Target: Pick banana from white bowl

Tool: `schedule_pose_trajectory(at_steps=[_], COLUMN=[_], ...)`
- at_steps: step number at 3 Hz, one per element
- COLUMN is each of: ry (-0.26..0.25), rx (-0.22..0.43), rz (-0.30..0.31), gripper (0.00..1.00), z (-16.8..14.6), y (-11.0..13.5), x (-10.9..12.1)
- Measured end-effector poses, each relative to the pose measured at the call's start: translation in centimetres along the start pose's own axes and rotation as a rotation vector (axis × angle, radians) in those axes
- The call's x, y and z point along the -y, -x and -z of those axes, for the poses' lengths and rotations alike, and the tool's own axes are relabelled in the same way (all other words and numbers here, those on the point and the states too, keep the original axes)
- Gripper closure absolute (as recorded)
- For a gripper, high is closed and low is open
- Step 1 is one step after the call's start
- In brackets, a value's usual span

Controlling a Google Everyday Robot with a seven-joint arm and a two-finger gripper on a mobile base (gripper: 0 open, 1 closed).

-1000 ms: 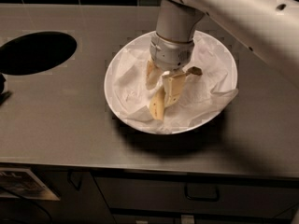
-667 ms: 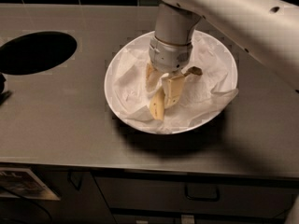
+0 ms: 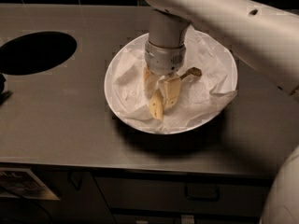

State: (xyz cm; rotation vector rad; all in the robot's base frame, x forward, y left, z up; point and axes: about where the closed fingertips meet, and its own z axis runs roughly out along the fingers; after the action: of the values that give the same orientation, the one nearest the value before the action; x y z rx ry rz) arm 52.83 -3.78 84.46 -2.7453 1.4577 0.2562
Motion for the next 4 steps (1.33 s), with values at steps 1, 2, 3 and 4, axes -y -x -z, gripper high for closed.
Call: schedule_pose_trajectory(at_steps=[1,2,3,4], ry=[0.002,0.002,-0.032,-0.118], rx=[-0.015,-0.015,-0.013,-0.040], rz=[-0.009,-0.009,-0.008,-0.008], gripper=[0.64,0.88,1.00,1.00], z=[-0.1,-0.1,-0.1,1.9], y=[-0.2,-0.2,-0.1,0.3], x=[0.1,0.1,0.9,0.4])
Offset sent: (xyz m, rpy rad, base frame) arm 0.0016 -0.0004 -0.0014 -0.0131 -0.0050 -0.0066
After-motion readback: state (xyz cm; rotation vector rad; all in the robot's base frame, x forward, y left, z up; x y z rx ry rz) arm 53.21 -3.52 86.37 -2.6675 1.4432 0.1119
